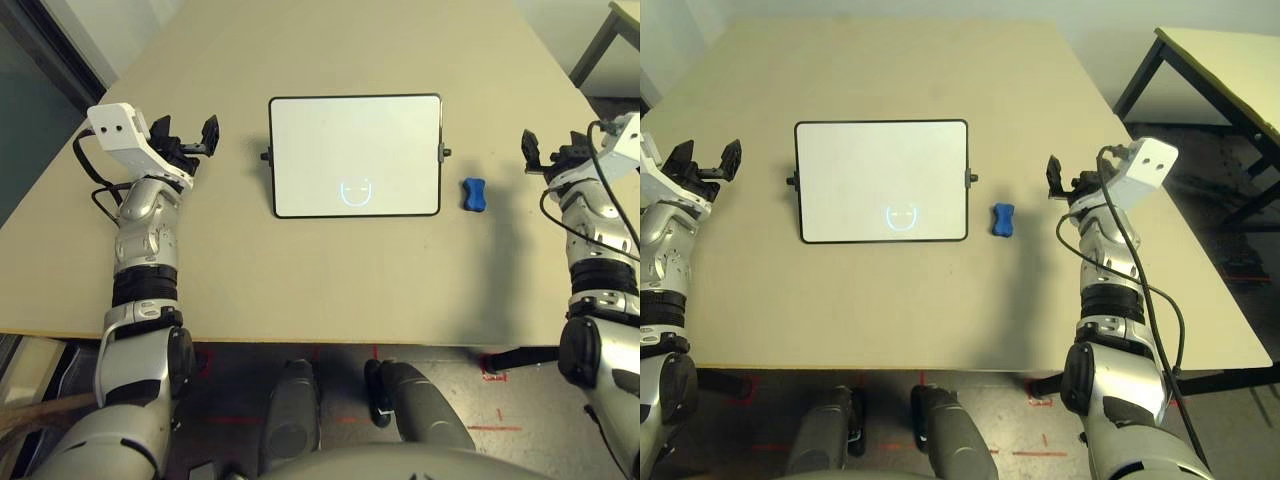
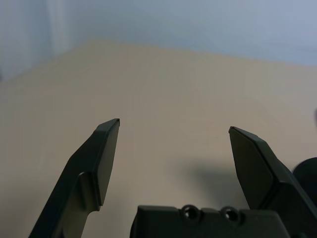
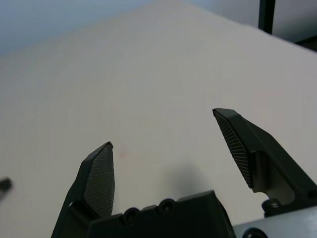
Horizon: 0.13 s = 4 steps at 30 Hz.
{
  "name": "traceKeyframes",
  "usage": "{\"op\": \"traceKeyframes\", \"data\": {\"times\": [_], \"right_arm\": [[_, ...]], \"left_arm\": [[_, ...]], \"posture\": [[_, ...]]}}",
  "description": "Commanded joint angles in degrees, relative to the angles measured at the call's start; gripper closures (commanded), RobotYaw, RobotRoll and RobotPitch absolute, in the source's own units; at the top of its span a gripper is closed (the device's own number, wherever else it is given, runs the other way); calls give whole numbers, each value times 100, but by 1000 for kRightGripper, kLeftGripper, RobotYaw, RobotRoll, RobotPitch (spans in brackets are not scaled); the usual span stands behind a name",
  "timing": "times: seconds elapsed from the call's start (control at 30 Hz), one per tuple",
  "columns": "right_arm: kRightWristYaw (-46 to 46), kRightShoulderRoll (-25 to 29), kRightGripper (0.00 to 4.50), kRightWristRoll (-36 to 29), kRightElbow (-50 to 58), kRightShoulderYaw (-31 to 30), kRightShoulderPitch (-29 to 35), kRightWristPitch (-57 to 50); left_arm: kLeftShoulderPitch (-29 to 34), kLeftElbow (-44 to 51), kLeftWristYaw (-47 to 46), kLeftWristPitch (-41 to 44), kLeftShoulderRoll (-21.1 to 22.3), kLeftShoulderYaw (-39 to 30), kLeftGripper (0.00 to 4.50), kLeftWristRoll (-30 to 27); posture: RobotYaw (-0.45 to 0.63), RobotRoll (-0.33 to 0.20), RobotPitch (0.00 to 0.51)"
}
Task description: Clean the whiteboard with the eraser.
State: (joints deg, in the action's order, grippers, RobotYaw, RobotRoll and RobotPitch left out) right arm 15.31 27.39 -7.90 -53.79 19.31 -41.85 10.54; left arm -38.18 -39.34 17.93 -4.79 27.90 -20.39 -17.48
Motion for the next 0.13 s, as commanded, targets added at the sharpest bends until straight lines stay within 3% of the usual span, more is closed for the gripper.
{"op": "traceKeyframes", "data": {"times": [0.03,0.13], "right_arm": [[86,42,41,26,-295,-68,25,318],[101,11,41,-15,-357,-66,106,409]], "left_arm": [[12,-408,-8,-89,-27,-78,0,9],[74,-507,-23,-66,-4,-107,0,-30]], "posture": [[-16,0,150],[-14,0,148]]}}
